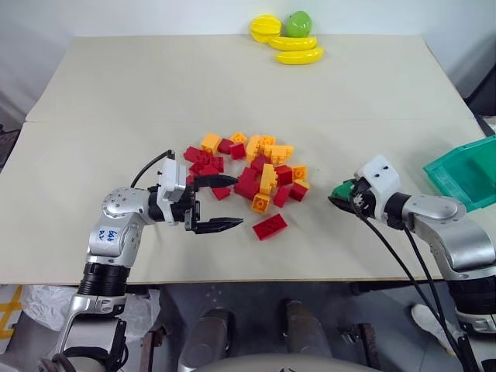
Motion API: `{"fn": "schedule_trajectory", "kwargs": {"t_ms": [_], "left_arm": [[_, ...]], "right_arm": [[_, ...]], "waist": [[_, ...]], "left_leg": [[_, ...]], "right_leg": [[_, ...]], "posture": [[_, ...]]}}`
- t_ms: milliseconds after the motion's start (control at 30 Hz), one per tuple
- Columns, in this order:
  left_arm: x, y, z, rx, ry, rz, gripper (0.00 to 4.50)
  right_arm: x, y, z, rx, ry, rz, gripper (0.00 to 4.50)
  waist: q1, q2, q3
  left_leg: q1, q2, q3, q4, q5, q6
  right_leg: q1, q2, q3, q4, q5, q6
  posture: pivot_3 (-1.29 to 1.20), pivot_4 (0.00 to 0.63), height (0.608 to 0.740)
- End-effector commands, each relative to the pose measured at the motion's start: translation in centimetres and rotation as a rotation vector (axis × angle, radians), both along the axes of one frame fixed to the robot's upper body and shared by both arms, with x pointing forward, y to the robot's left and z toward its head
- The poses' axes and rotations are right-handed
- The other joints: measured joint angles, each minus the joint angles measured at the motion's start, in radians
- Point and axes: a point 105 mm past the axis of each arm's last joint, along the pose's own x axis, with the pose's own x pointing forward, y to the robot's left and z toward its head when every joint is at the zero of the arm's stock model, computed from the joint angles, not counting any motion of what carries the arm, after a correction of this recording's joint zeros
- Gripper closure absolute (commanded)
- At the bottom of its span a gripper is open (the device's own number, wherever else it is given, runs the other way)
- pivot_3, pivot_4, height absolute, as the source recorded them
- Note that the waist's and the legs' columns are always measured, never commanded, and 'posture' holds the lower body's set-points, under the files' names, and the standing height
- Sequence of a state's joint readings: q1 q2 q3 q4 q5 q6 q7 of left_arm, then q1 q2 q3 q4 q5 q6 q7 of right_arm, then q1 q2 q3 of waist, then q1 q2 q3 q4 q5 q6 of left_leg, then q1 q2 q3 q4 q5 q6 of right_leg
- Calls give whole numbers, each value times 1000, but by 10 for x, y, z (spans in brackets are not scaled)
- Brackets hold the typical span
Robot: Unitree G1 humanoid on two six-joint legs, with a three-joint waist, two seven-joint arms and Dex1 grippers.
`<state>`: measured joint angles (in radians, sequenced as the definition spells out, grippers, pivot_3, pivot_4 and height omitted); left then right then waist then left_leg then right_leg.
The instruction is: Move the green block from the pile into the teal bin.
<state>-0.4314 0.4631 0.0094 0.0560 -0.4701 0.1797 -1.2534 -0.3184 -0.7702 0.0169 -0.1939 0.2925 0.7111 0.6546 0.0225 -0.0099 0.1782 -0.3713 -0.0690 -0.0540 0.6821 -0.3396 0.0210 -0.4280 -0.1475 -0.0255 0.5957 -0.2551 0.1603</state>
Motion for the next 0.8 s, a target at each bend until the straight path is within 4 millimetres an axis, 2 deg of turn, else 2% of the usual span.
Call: {"fn": "schedule_trajectory", "kwargs": {"t_ms": [33, 233, 333, 400, 500, 600, 733, 800], "left_arm": [[-2, -4, 6, -19, -26, -21, 0], [2, -15, 7, -23, -50, -43, 0], [10, -33, 12, -37, -90, -34, 0], [15, -52, 13, -31, -113, -42, 0], [26, -91, 20, -30, -159, -42, 0], [31, -114, 28, -56, -188, -59, 0], [36, -133, 31, -46, -211, -74, 0], [38, -138, 32, -52, -214, -78, 0]], "right_arm": [[-9, 4, 16, 25, -40, 14, 2085], [-27, 1, 37, 62, -99, -47, 2085], [-38, -11, 54, 59, -173, -138, 2085], [-47, -27, 65, 24, -234, -223, 2085], [-62, -85, 80, -131, -321, -478, 2085], [-70, -132, 89, -248, -348, -655, 2085], [-64, -178, 97, -331, -363, -788, 2085], [-56, -193, 100, -338, -380, -805, 2085]], "waist": [[2, 0, 0], [3, 0, 0], [9, 0, 0], [14, 0, 0], [33, 0, 0], [33, 0, 0], [11, 1, 0], [3, 2, -1]], "left_leg": [[0, 0, 0, 0, 0, 0], [-1, 0, 0, 0, 0, 1], [-1, 0, -1, 0, 0, 1], [-1, -1, -1, 0, -1, 1], [-2, -5, 0, 0, -1, 3], [-4, -7, 2, 1, -1, 6], [-2, -6, 9, 0, -3, 8], [-2, -6, 9, 0, -3, 8]], "right_leg": [[0, 0, 0, 0, 0, 0], [0, 0, 0, -1, 0, 0], [0, 0, 0, -1, 0, 0], [1, 0, 0, -2, 1, 1], [1, 0, 0, -2, 2, 3], [2, 0, 2, -5, 5, 7], [2, 0, 5, -7, 6, 9], [2, 0, 5, -6, 6, 8]], "posture": [[0, 150, 740], [0, 150, 740], [0, 150, 740], [0, 150, 740], [0, 150, 740], [0, 150, 740], [0, 150, 740], [0, 150, 740]]}}
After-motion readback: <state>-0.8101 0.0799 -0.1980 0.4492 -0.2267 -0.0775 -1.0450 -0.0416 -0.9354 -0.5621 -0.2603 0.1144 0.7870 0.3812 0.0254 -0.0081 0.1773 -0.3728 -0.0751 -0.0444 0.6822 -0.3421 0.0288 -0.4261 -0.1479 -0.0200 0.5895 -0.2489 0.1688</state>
